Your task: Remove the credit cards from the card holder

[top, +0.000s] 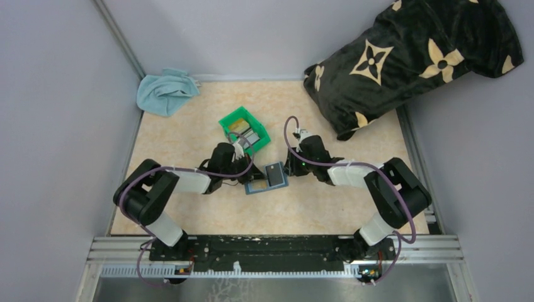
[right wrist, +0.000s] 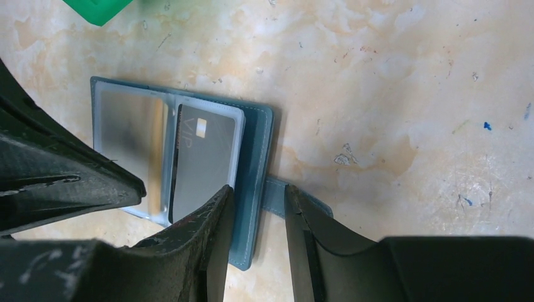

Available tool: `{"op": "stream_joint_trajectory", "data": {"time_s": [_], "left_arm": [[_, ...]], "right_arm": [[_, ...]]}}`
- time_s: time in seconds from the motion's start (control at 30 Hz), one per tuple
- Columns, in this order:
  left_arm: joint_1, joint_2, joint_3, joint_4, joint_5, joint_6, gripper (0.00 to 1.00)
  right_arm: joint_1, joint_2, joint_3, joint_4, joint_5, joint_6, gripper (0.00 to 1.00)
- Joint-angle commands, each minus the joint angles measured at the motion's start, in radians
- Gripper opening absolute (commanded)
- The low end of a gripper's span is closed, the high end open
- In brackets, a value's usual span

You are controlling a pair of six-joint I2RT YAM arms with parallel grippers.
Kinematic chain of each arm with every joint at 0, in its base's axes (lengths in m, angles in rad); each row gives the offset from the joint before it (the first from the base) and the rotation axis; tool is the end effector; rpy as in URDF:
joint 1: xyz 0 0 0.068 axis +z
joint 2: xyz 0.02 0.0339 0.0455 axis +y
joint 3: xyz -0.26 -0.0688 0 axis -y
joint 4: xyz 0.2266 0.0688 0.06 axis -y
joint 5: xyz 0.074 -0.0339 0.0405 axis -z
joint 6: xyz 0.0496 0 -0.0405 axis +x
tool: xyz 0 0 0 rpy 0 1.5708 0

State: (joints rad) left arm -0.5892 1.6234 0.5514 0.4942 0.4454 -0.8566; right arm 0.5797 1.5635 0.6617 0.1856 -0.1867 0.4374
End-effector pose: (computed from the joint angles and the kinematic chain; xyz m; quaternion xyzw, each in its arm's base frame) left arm 0.2328 -0.1813 0.1380 -0.0100 0.8639 -0.4530 0.2199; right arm 0.2445 0.1711 0.1524 -0.1029 0.9011 0.2750 0.3191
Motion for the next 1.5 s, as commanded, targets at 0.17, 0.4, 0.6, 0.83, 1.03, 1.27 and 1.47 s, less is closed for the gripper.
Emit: {"op": "stream_joint_trajectory", "data": {"time_s": [0.17,0.4,0.6,0.83,1.03,1.27,1.47], "left_arm": [[-0.009,0.053,-0.049,0.100,-0.005,-0.035,0.27],[-0.017,0.074,-0.078,0.155,-0.045,-0.068,0.76],[-0.020,0.106,-0.070,0.158,-0.071,-0.073,0.73],[-0.023,0.118,-0.078,0.235,-0.056,-0.090,0.69],[-0.023,0.108,-0.093,0.265,-0.056,-0.092,0.67],[-0.023,0.097,-0.104,0.263,-0.069,-0.091,0.65],[-0.023,0.074,-0.115,0.222,-0.093,-0.070,0.65]], "right_arm": [[0.017,-0.033,-0.037,0.052,-0.029,-0.006,0.36],[0.036,-0.037,-0.058,0.061,-0.027,0.004,0.36],[0.063,-0.039,-0.059,0.048,-0.010,0.001,0.36],[0.092,-0.003,-0.061,0.063,-0.002,0.017,0.36],[0.092,0.027,-0.067,0.069,0.012,0.045,0.26],[0.091,0.060,-0.071,0.097,-0.013,0.072,0.00],[0.091,0.079,-0.076,0.137,-0.045,0.082,0.00]]}}
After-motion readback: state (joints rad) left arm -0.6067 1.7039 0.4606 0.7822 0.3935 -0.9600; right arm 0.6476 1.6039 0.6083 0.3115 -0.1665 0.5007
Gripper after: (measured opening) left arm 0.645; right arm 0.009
